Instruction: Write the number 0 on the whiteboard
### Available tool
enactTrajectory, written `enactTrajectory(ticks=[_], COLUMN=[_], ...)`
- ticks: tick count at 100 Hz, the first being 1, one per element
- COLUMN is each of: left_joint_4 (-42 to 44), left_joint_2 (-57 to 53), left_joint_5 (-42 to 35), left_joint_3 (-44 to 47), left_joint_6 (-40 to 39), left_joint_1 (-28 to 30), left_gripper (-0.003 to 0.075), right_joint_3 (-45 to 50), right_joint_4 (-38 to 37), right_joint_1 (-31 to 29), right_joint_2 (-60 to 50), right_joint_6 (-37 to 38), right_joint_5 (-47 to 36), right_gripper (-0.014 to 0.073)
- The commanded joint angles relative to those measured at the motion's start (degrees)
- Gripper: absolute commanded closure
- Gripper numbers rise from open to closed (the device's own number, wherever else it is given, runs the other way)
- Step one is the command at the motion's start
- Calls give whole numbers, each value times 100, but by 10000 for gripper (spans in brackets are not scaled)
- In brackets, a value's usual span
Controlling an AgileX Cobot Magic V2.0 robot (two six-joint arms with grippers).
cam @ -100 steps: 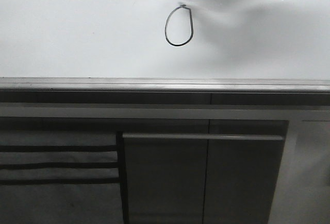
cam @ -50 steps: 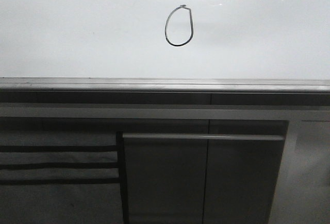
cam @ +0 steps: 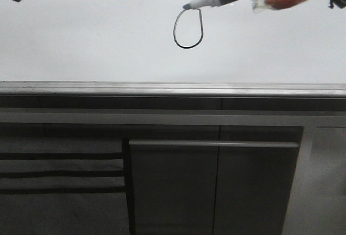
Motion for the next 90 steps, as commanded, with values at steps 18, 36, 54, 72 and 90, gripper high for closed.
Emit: enactTrajectory(ticks=[18,36,54,72,90], left_joint_4=[-341,-331,-331,-341,-353], left_joint_2=[306,381,381,381,381], left_joint_5=[-43,-165,-301,-359,-374], left_joint_3=[-402,-406,-462,-462,-462], left_joint_6=[746,766,766,766,766], left_joint_1=[-514,-994,-1268,-1317,-1317], left_gripper=[292,292,292,292,292], right_joint_3=[-565,-826,-826,-826,-826], right_joint_4=[-267,-382,-430,-430,-430], right_joint_1=[846,1093,1317,1755,2135], right_joint_2=[241,412,465,465,465], right_joint_6=[-105,-105,-370,-1058,-1365], right_joint_5=[-237,-210,-249,-618,-1266], right_gripper=[599,599,599,599,599])
